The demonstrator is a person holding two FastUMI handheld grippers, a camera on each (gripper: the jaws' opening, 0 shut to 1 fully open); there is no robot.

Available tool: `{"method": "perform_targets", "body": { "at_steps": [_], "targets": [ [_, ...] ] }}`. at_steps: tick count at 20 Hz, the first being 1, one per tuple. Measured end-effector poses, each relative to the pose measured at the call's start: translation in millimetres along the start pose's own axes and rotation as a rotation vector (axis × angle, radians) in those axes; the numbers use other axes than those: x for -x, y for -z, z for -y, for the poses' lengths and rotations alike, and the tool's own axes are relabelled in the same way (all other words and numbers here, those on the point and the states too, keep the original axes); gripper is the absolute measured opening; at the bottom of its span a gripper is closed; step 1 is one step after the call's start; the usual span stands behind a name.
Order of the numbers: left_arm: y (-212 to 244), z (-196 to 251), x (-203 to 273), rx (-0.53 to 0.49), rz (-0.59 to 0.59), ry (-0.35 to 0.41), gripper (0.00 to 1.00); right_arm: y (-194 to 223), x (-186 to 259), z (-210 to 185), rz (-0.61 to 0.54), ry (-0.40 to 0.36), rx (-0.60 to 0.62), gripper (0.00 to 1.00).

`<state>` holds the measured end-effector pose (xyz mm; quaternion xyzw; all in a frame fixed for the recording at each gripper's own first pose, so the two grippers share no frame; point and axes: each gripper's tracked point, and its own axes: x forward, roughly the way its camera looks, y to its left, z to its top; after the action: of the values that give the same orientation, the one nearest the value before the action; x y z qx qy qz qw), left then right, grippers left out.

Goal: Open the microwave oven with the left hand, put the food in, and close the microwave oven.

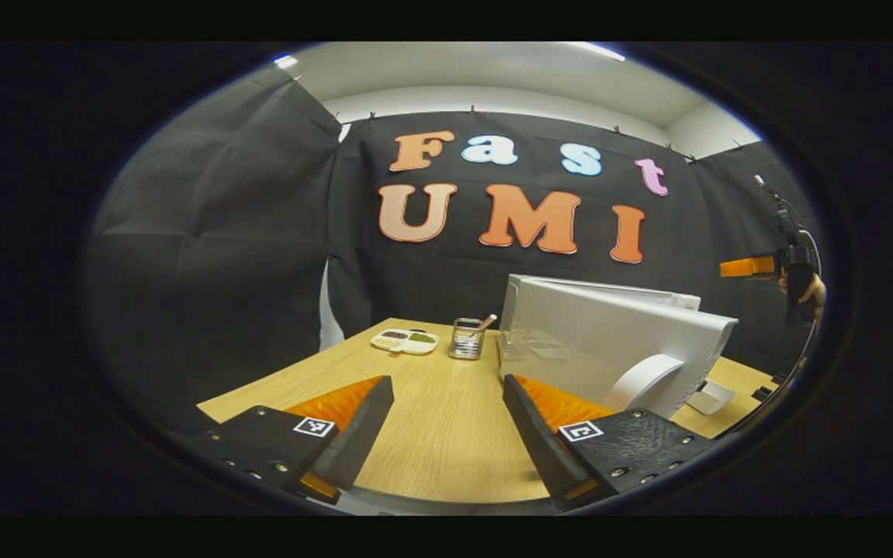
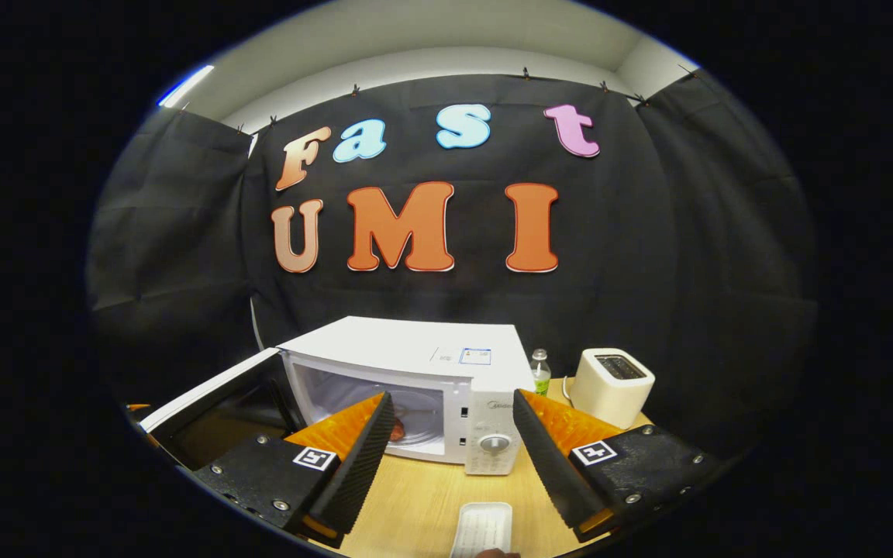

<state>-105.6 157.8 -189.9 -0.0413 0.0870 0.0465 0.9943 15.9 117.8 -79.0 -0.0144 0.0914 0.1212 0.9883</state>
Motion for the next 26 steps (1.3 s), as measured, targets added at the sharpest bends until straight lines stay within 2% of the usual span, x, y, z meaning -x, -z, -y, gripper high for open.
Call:
{"method": "perform_targets", "body": {
  "at_steps": [4,7,10,14,22,26],
  "targets": [
    [6,28,-2,0.008,-0.022,0.074,0.88,-18,18,20,0.033,0.002,-0.03,0.95],
    [8,45,-1,-0.047,-0.012,0.096,0.44,-22,25,32,0.049,0.015,-0.023,0.94],
    [10,69,0,-0.05,-0.018,0.133,0.01,-27,32,33,0.061,-0.004,-0.043,0.95],
    [13,111,-4,-0.035,-0.025,0.243,0.01,-29,40,52,0.075,0.021,-0.058,0.95],
    [23,182,-25,-0.052,-0.053,0.377,0.01,-29,53,90,0.087,0.084,-0.08,0.95],
    [21,212,-45,-0.073,-0.051,0.407,0.01,-29,54,104,0.091,0.109,-0.083,0.95]
  ]
}}
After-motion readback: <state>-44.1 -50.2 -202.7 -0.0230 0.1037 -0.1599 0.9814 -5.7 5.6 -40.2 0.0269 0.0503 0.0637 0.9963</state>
